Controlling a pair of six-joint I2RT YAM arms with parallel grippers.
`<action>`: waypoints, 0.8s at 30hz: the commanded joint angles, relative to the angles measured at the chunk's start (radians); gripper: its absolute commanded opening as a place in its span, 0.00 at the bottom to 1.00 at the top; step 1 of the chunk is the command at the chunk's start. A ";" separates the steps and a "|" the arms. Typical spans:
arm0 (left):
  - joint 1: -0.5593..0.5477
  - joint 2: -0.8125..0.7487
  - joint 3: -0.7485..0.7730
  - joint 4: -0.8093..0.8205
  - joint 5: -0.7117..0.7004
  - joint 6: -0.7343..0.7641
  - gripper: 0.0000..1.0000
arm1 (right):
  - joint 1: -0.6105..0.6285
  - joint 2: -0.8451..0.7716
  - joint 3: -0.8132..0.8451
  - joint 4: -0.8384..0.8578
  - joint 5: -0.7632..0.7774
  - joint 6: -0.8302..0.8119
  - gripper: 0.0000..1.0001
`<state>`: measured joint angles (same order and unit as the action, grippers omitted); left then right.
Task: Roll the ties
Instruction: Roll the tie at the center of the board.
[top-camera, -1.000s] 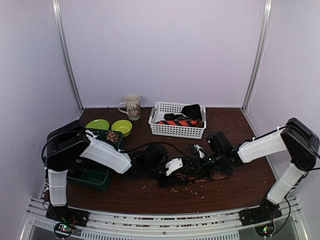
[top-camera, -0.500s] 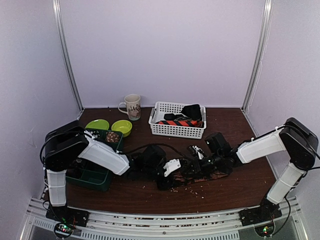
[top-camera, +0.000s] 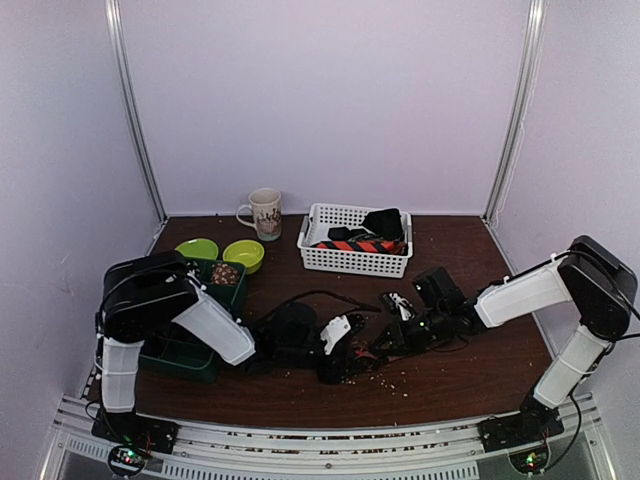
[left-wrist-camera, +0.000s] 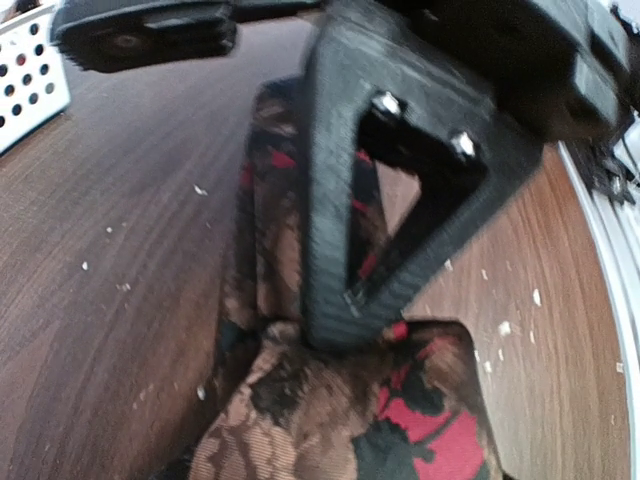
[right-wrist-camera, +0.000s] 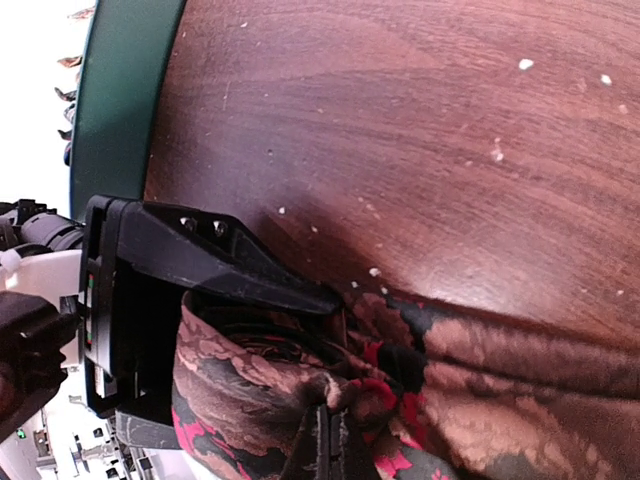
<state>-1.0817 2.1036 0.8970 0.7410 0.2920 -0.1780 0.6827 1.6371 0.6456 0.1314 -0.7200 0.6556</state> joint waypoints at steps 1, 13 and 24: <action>-0.019 0.078 0.034 0.137 -0.022 -0.110 0.52 | -0.002 0.003 -0.029 -0.042 0.050 -0.016 0.00; -0.067 0.013 0.125 -0.435 -0.208 0.198 0.14 | -0.053 -0.115 -0.022 -0.039 -0.027 0.057 0.34; -0.081 0.048 0.207 -0.576 -0.231 0.216 0.16 | -0.022 -0.099 -0.028 -0.038 -0.076 0.090 0.56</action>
<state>-1.1549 2.0987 1.1072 0.3756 0.0902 0.0059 0.6399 1.5223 0.6273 0.1005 -0.7746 0.7418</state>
